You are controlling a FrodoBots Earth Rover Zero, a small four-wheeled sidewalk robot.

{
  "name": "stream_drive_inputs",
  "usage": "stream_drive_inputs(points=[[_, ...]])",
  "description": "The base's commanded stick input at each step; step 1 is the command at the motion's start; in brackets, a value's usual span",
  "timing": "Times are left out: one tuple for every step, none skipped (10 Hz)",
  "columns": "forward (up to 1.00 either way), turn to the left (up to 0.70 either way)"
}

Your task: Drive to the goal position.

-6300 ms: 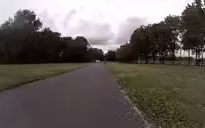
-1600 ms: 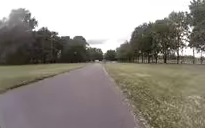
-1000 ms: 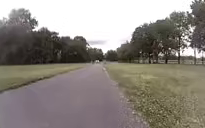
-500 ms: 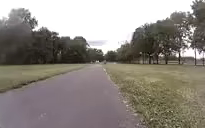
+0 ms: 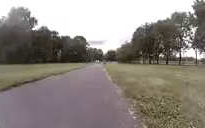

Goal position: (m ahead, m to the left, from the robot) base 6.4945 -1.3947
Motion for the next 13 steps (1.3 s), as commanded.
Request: stream_drive_inputs(points=[[0.7,0.0],[0.7,0.0],[0.7,0.0],[0.7,0.0],[0.7,0.0],[0.7,0.0],[0.7,0.0],[0.7,0.0],[0.7,0.0],[0.7,0.0],[0.7,0.0],[0.7,0.0],[0.7,0.0]])
